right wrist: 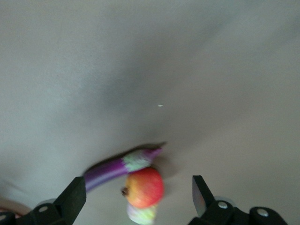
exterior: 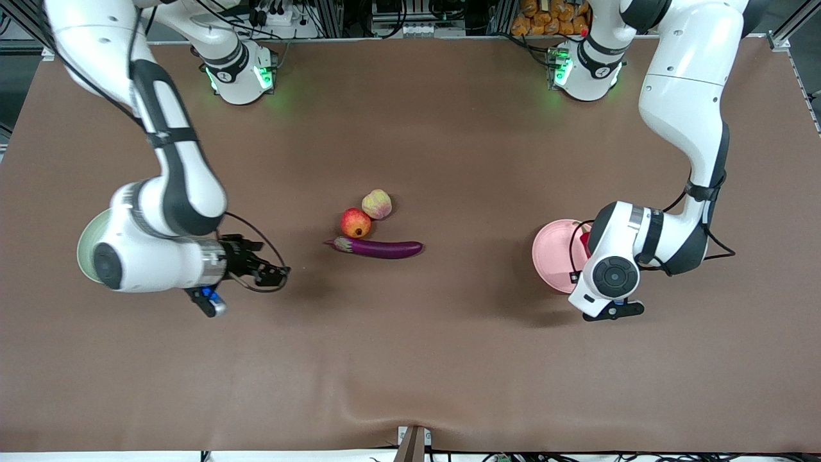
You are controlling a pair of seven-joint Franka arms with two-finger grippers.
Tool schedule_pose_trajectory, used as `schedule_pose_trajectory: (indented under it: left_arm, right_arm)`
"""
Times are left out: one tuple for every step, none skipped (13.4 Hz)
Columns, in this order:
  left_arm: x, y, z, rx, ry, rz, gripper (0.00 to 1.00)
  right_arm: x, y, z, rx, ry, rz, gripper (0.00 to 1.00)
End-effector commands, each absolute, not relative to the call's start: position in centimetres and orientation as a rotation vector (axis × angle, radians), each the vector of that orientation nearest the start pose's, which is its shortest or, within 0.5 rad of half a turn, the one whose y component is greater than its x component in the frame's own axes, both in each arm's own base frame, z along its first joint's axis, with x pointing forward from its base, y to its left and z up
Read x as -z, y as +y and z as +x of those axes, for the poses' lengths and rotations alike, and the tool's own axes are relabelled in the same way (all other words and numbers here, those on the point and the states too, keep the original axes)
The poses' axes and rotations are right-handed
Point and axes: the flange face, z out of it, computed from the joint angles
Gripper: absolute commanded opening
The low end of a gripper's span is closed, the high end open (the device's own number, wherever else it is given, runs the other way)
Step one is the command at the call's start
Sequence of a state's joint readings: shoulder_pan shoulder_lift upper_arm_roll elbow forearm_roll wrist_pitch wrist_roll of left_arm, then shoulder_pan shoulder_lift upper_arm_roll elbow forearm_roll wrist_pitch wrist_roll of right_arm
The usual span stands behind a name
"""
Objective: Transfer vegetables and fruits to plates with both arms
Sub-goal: 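Release the pepper onto the pink plate while the right gripper reaches the apple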
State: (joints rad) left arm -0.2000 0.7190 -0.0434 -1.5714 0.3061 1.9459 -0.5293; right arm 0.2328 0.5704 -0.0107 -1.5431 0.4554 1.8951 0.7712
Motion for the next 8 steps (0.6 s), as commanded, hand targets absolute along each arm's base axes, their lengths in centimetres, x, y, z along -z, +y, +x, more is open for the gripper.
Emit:
schedule_pose_trajectory:
  left_arm:
    - [-19.2, -13.9, 63.6, -0.334, -0.129, -2.758, 0.0]
    - [-19.2, -14.0, 63.5, -0.337, -0.127, -2.758, 0.0]
    - [-19.2, -13.9, 63.5, -0.337, -0.129, -2.758, 0.0]
    - [-19.2, -13.9, 63.5, -0.337, -0.132, -2.758, 0.01]
    - [-19.4, -14.0, 63.5, -0.334, -0.13, -2.758, 0.5]
    - [-19.6, -14.2, 63.6, -0.328, -0.126, -2.758, 1.0]
    - [-20.1, -14.7, 63.7, -0.318, -0.141, -2.76, 1.0]
    - [-21.1, -15.0, 63.9, -0.297, -0.145, -2.767, 1.0]
  right_arm:
    - [-28.3, 23.8, 64.1, -0.513, 1.13, -2.633, 1.0]
    - [-27.4, 23.9, 64.0, -0.515, 1.137, -2.636, 1.0]
    - [-26.7, 24.6, 63.7, -0.518, 1.129, -2.644, 1.0]
    - [-26.2, 25.4, 63.3, -0.525, 1.123, -2.653, 1.0]
    - [-26.3, 25.6, 63.3, -0.52, 1.154, -2.643, 1.0]
    - [-25.8, 26.2, 63.1, -0.52, 1.188, -2.634, 1.0]
    - [-25.2, 26.9, 63.0, -0.508, 1.198, -2.633, 1.0]
    - [-24.5, 27.5, 63.0, -0.484, 1.197, -2.635, 1.0]
